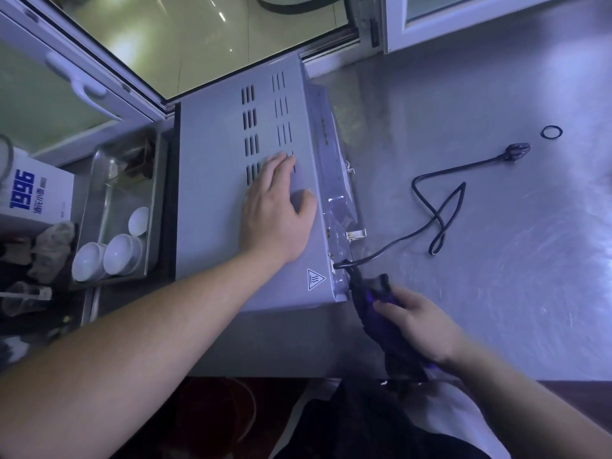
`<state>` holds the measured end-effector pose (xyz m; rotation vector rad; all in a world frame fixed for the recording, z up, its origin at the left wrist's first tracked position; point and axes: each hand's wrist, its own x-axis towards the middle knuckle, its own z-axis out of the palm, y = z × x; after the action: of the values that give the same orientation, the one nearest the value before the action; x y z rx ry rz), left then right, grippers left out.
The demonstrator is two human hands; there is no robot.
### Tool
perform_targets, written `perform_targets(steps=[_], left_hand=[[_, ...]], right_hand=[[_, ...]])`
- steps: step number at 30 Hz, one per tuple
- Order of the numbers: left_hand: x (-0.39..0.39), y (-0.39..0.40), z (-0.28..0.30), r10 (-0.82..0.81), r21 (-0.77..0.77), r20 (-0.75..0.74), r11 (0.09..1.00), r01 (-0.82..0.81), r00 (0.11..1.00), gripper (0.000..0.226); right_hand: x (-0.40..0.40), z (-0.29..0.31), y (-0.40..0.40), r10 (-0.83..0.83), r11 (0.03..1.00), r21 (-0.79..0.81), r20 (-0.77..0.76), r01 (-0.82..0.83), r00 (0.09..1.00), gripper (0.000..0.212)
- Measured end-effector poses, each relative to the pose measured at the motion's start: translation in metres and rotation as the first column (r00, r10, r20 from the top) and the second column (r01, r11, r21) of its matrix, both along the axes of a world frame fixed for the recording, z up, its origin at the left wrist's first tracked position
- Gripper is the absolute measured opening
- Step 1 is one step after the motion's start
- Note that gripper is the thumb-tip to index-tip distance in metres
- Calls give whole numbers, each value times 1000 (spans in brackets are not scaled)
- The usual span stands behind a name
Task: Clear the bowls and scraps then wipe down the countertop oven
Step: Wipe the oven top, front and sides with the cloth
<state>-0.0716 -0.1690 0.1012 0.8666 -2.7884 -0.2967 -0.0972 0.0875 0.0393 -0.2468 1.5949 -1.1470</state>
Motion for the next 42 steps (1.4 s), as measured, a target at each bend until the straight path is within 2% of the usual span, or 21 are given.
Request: perform_targets(steps=[4,5,7,8,9,10,12,14,16,20,22,26,28,31,33,38,42], left_hand=[[1,1,0,9,1,0,1000,-9,1000,56],[1,1,0,11,2,-3,1000,-11,1000,56],[1,2,0,14,5,-4,1000,-14,1000,56],[0,2,0,20,8,-2,1000,-20,1000,56],[0,2,0,28,8,1,1000,-28,1000,56],[0,1,0,30,4,4,1000,-30,1000,56],[1,1,0,13,-3,-3,1000,-13,1000,57],[1,0,0,3,-2,-16,1000,-3,1000,60],[1,1,1,4,-3,-10,1000,-4,1000,61],[1,1,0,7,0,-4,1000,-7,1000,59],[1,1,0,11,3,-8,1000,-11,1000,59],[1,1,-1,8,-11,-4,1000,-8,1000,62],[1,1,-1,11,-13,1,1000,-11,1000,62],[1,1,-2,13,-21,5,1000,-13,1000,63],[1,1,-2,12,-20,3,1000,-12,1000,62],[0,0,-2,13,-22,0,1000,-13,1000,63],[0,1,-1,3,-20,2,1000,-3,1000,63]], right_hand=[[-28,55,18,50,980,-191,-22,-53,999,35],[-34,68,21,-1,964,-267,29,8,1000,39],[-42,86,20,-141,903,-383,165,195,976,34],[-46,88,17,-197,870,-430,146,242,969,31],[-49,84,12,-233,856,-468,32,221,972,29],[-53,77,4,-251,862,-485,-163,144,954,26],[-60,62,-14,-166,903,-414,-583,-115,795,19],[-58,47,-30,-27,894,-297,-785,-337,619,27],[-51,33,-40,38,863,-253,-830,-437,556,34],[-50,23,-39,34,843,-292,-809,-452,586,24],[-58,20,-38,60,802,-304,-815,-514,576,23],[-64,12,-44,80,788,-174,-922,-590,379,32],[-61,10,-46,60,808,-157,-937,-567,344,34],[-60,6,-54,22,832,-185,-931,-522,365,40],[-60,7,-60,-9,853,-226,-908,-470,420,42],[-59,10,-69,-20,933,-234,-793,-274,609,40],[-68,-2,-75,0,970,-194,-603,-147,798,24]])
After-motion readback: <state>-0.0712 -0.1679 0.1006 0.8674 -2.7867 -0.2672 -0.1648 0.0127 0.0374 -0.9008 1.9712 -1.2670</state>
